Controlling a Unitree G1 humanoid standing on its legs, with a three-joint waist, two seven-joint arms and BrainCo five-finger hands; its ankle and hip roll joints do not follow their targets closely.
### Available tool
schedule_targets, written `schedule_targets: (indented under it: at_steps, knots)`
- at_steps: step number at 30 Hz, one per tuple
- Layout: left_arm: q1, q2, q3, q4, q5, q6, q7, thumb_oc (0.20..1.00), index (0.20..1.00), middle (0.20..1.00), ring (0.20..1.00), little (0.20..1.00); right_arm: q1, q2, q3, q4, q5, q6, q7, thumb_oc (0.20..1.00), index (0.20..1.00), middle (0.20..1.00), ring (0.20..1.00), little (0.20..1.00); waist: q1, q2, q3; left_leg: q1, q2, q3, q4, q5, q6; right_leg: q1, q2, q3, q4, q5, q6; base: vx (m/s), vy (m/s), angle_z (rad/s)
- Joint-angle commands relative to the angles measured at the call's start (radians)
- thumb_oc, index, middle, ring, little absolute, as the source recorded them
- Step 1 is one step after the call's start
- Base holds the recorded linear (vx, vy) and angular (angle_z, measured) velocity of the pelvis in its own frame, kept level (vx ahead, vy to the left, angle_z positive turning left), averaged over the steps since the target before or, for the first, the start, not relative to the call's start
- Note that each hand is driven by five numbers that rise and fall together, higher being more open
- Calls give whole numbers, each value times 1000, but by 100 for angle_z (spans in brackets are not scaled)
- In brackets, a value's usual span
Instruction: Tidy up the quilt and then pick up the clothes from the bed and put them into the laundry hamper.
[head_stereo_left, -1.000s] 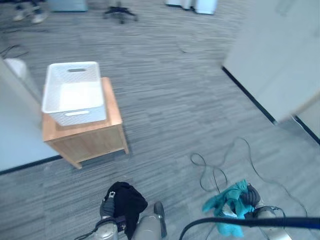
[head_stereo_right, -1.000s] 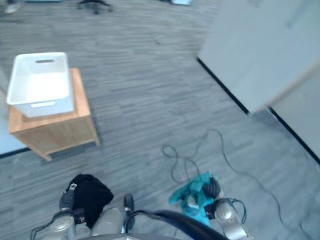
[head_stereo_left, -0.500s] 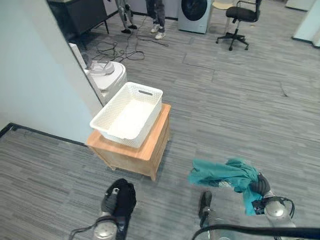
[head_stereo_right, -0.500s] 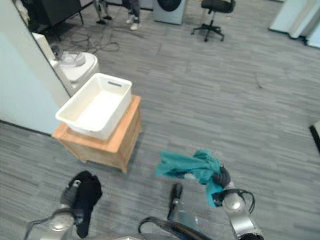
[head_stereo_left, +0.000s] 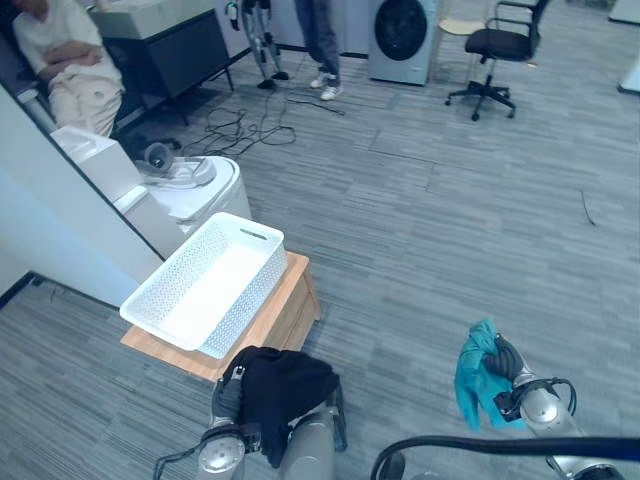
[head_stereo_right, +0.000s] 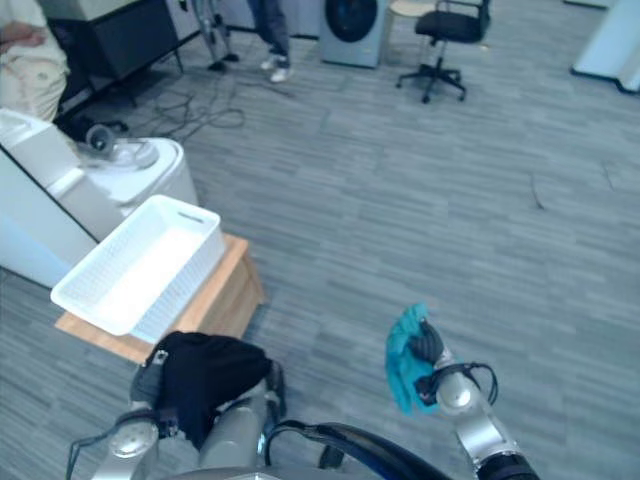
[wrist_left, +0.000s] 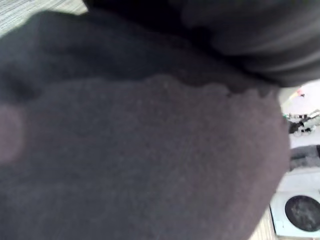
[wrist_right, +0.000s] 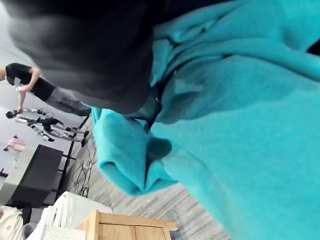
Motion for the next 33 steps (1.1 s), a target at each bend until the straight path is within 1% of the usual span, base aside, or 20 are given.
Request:
schedule_targets:
  at_steps: [1, 2, 3, 5, 6, 7, 8, 9, 10, 12, 14, 16, 18, 20, 22, 25, 27, 28, 29, 33]
  knots:
    - [-20, 88, -19, -97, 28, -24, -3, 200, 200, 200, 200, 200, -101, -18, -92, -47, -35, -61, -35, 200, 200, 200, 200, 200, 46, -15, 14, 156, 49, 62, -106, 15, -1, 104, -74, 55, 34, -124, 166, 544, 111, 143]
    - [-7, 93, -21, -92, 37, -22, -4, 200, 200, 200, 200, 200, -78, 0, -82, -75, -54, -63, -24, 200, 200, 200, 200, 200, 53, -41, -7, 187, -12, 30, -122, -25, 49, 117, -99, 19, 133, -98, 191, 317, 91, 134]
    - [-6, 96, -21, -92, 37, -22, -4, 200, 200, 200, 200, 200, -76, 3, -83, -76, -55, -63, -24, 200, 200, 200, 200, 200, 50, -45, -8, 188, -19, 27, -124, -29, 54, 116, -106, 15, 142, -101, 198, 452, 133, 146]
    - [-17, 113, -33, -88, 51, -13, 1, 200, 200, 200, 200, 200, -71, 26, -77, -82, -78, -61, -17, 200, 200, 200, 200, 200, 42, -69, -2, 234, -75, -13, -150, -75, 98, 65, -192, 0, 354, 4, 276, 370, 115, 98]
    - [-20, 120, -35, -89, 56, -12, 6, 200, 200, 200, 200, 200, -72, 33, -74, -96, -82, -59, -18, 200, 200, 200, 200, 200, 30, -68, 6, 265, -90, -43, -172, -85, 106, 19, -220, 30, 464, 81, 294, 476, 72, 126]
    - [-42, 138, -42, -93, 69, -13, 23, 200, 200, 200, 200, 200, -69, 45, -73, -135, -75, -64, -16, 200, 200, 200, 200, 200, -19, -47, 20, 316, -72, -103, -218, -74, 108, -130, -208, 145, 622, 114, 282, 311, 20, 159]
    - [-42, 137, -42, -93, 69, -13, 23, 200, 200, 200, 200, 200, -69, 44, -73, -136, -75, -64, -16, 200, 200, 200, 200, 200, -19, -48, 19, 313, -73, -103, -217, -75, 109, -136, -211, 147, 630, 110, 282, 406, -92, 226]
    - [-65, 152, -52, -88, 84, -18, 38, 200, 200, 200, 200, 200, -77, 39, -68, -160, -69, -72, -20, 200, 200, 200, 200, 200, -39, -28, 31, 332, -59, -185, -224, -76, 92, -218, -216, 219, 627, 79, 265, 223, -111, 205]
    - [-66, 151, -52, -87, 84, -18, 38, 200, 200, 200, 200, 200, -78, 38, -69, -160, -69, -72, -20, 200, 200, 200, 200, 200, -41, -25, 28, 328, -54, -186, -225, -71, 90, -221, -211, 215, 622, 84, 261, 489, -269, 219]
    - [-88, 166, -68, -85, 99, -29, 44, 200, 200, 200, 200, 200, -82, 24, -73, -211, -42, -88, -18, 200, 200, 200, 200, 200, -62, -39, 36, 342, -66, -296, -227, -89, 59, -246, -218, 298, 438, 15, 231, 433, -262, 163]
    - [-114, 166, -86, -74, 112, -31, 43, 200, 200, 200, 200, 200, -79, 2, -94, -232, -25, -95, -23, 200, 200, 200, 200, 200, -106, -49, 37, 356, -87, -394, -234, -109, 41, -255, -153, 422, 225, -8, 219, 475, -202, 206]
    - [-131, 160, -88, -54, 114, -29, 38, 200, 200, 200, 200, 200, -73, -20, -122, -264, -14, -97, -28, 200, 200, 200, 200, 200, -140, -57, 35, 370, -111, -489, -234, -127, 29, -297, -97, 543, 114, 32, 222, 486, -158, 209]
    - [-131, 167, -86, -45, 115, -38, 45, 200, 200, 200, 200, 200, -65, -50, -151, -305, -8, -112, -37, 200, 200, 200, 200, 200, -149, -64, 35, 380, -127, -569, -234, -152, 24, -280, -104, 556, 56, 52, 212, 298, -120, 164]
    - [-113, 167, -72, -42, 97, -29, 33, 200, 200, 200, 200, 200, -83, -79, -172, -368, -20, -119, -42, 200, 200, 200, 200, 200, -156, -65, 35, 403, -133, -601, -222, -161, 21, -251, -103, 522, 78, 56, 204, 255, -206, 206]
    - [-96, 156, -57, -42, 79, -29, 31, 200, 200, 200, 200, 200, -110, -97, -197, -400, -17, -125, -54, 200, 200, 200, 200, 200, -162, -58, 32, 395, -138, -603, -165, -184, 9, -223, -106, 496, 61, 57, 193, 273, -174, 134]
    - [-99, 131, -49, -27, 23, -25, 30, 200, 200, 200, 200, 200, -175, -127, -235, -433, 9, -125, -81, 200, 200, 200, 200, 200, -170, -67, 51, 293, -130, -505, 1, -181, -33, -155, -152, 413, 9, 62, 188, 77, -36, 68]
    - [-90, 125, -50, -7, 13, -18, 18, 200, 200, 200, 200, 200, -217, -155, -249, -443, 12, -125, -84, 200, 200, 200, 200, 200, -179, -57, 25, 312, -67, -398, -81, -163, -29, -138, -154, 375, -2, 50, 198, 75, -11, 83]
    - [-90, 123, -50, -6, 13, -18, 18, 200, 200, 200, 200, 200, -218, -157, -247, -441, 12, -125, -84, 200, 200, 200, 200, 200, -177, -55, 26, 323, -66, -394, -96, -157, -30, -137, -152, 378, -2, 49, 198, 142, 60, 33]
    - [-95, 114, -63, 30, -10, -18, 12, 200, 200, 200, 200, 200, -317, -204, -234, -440, 10, -119, -103, 200, 200, 200, 200, 200, -188, -44, -2, 348, -27, -349, -159, -99, -49, -130, -158, 367, -2, 49, 196, 131, 78, 7]
    - [-101, 112, -90, 33, 0, -20, 3, 200, 200, 200, 200, 200, -445, -223, -171, -465, 32, -130, -89, 200, 200, 200, 200, 200, -199, -25, -37, 405, -13, -311, -232, -86, -53, -127, -151, 368, -6, 45, 197, 122, 63, 1]
